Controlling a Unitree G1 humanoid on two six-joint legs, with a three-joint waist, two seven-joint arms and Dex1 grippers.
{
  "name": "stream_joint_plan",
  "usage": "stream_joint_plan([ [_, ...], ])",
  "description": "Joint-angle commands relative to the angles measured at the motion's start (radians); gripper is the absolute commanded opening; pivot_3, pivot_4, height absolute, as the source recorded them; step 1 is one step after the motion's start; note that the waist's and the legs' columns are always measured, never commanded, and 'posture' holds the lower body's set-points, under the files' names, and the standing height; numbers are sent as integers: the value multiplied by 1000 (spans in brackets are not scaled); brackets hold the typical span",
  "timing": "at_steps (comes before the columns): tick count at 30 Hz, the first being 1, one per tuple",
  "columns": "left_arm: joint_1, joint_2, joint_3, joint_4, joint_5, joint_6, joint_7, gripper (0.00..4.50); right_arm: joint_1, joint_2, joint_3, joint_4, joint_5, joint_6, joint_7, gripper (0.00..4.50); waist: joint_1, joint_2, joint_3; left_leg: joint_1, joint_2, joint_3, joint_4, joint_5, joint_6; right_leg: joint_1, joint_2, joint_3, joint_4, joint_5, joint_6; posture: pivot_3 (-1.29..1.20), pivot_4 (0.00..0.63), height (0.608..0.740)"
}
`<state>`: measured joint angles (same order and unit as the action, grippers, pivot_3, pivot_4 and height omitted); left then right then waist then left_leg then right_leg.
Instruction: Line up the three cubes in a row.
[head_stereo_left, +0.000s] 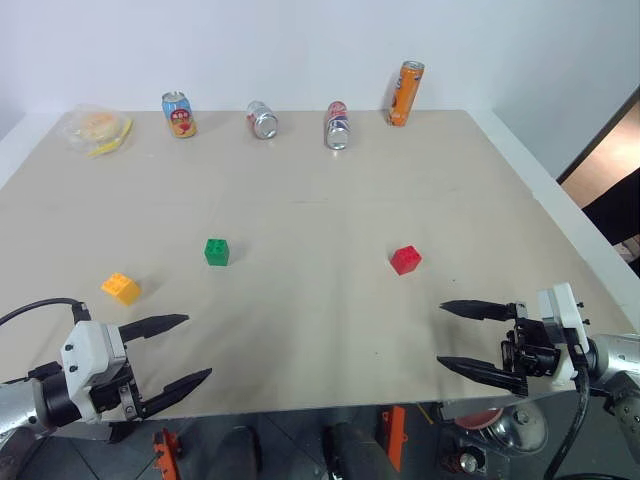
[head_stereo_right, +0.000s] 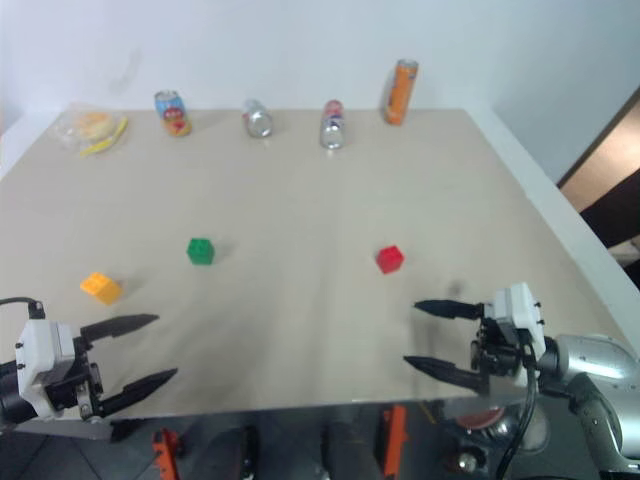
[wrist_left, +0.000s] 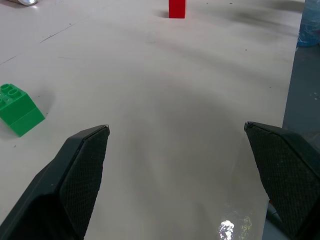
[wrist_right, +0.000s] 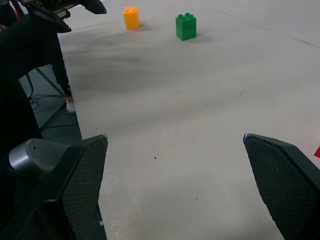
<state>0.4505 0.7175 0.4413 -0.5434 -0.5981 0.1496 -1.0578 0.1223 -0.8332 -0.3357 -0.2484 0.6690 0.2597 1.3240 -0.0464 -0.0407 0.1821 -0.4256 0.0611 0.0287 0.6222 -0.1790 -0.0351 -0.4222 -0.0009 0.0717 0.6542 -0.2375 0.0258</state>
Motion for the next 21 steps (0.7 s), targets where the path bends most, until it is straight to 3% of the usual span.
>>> stream_joint_plan([
  [1,-6,13,11,-27,-16,-4,-8,4479,2,-5,-31,-3,8,-11,0,4500,0,0,0,0,0,0,0,0,0,0,0,0,0,0,0,0,150,740],
  [21,-34,12,-2,-40,-37,39,-4,4479,-5,-3,-20,5,3,-6,-17,4500,0,0,0,1,0,0,1,0,0,1,0,0,1,0,1,0,150,740],
])
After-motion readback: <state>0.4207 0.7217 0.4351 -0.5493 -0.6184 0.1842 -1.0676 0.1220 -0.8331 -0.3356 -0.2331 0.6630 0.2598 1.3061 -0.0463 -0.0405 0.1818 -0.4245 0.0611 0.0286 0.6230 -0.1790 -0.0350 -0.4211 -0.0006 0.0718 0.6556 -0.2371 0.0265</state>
